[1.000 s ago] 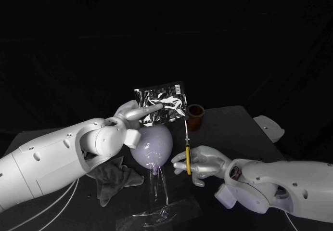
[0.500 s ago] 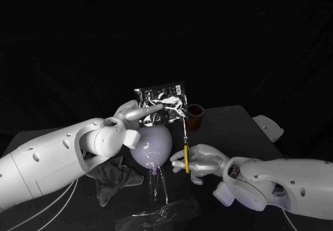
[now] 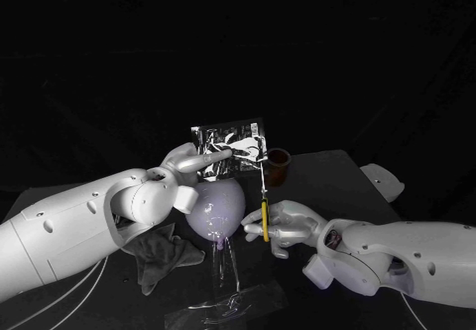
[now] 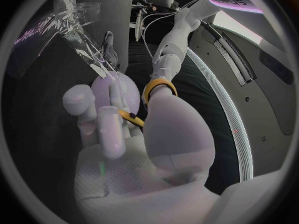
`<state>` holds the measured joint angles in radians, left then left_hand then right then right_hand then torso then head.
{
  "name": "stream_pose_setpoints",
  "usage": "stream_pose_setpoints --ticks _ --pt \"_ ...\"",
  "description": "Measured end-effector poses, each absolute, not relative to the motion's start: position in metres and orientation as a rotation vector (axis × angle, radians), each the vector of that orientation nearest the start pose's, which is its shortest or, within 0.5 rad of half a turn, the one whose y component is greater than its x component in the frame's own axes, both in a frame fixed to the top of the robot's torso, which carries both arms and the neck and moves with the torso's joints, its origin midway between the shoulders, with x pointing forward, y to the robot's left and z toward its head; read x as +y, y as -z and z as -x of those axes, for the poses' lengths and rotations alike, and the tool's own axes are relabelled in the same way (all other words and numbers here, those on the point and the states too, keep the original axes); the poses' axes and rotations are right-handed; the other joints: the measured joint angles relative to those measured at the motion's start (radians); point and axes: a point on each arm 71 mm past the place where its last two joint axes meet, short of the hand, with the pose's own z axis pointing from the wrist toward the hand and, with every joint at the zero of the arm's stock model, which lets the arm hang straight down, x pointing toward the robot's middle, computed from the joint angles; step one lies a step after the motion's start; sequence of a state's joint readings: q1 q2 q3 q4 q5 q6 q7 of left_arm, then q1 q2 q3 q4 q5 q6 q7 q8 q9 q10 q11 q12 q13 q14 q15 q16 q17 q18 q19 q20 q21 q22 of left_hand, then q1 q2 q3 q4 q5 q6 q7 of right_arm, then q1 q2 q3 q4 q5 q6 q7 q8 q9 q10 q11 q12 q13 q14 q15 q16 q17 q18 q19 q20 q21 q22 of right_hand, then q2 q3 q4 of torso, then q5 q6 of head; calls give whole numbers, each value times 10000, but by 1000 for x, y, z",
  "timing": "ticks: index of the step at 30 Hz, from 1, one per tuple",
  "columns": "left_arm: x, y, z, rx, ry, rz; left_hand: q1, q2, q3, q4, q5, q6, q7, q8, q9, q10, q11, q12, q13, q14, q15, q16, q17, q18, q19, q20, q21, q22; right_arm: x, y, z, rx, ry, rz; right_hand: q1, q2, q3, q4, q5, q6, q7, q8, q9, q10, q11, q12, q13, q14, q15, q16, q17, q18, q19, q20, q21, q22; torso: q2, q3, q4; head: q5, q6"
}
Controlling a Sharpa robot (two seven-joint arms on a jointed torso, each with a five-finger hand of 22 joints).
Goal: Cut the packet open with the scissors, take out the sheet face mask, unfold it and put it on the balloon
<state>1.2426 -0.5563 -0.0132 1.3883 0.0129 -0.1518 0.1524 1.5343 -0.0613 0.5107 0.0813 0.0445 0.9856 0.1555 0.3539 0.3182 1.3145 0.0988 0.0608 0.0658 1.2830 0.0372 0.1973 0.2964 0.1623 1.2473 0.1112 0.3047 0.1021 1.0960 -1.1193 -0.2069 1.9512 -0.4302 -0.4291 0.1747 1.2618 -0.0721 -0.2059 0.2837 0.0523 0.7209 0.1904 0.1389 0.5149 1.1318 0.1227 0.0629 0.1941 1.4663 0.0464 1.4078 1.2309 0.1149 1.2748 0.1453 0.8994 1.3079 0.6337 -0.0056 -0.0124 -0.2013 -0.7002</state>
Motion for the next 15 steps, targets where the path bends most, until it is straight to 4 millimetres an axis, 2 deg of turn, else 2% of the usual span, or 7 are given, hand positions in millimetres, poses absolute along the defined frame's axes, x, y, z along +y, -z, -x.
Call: stream_pose_setpoints --ticks 10,13,15 --pt "90 166 -506 17633 17287 10583 1 -5 -1 0 0 -16 -16 -1 1 0 0 31 0 21 4 0 0 -12 0 0 0 0 -215 241 -351 18812 -12780 -8826 81 81 -101 -45 0 61 10 78 -1 69 -6 0 -69 1 0 -1 3 -11 0 0 57 -6 -2 4 -3 -23 4" --pt "90 166 -506 17644 17295 10540 -10 -17 -2 0 -1 -17 -17 -1 5 0 -1 32 1 36 -11 0 -1 -13 0 0 0 0 -215 241 -351 18798 -12761 -8837 135 135 -175 -34 0 94 25 83 -2 102 24 -1 -103 1 0 1 13 -15 12 -12 118 -5 -3 3 -3 -41 8" --pt "90 165 -506 17652 17306 10507 -10 -17 -2 1 -1 -18 -18 -3 19 0 -1 32 3 36 -11 0 1 -15 -1 0 0 -1 -215 241 -352 18785 -12750 -8844 242 242 -208 -67 0 232 35 201 -2 220 33 44 -119 2 0 67 58 -26 62 -52 208 -3 -3 3 -3 -47 12"
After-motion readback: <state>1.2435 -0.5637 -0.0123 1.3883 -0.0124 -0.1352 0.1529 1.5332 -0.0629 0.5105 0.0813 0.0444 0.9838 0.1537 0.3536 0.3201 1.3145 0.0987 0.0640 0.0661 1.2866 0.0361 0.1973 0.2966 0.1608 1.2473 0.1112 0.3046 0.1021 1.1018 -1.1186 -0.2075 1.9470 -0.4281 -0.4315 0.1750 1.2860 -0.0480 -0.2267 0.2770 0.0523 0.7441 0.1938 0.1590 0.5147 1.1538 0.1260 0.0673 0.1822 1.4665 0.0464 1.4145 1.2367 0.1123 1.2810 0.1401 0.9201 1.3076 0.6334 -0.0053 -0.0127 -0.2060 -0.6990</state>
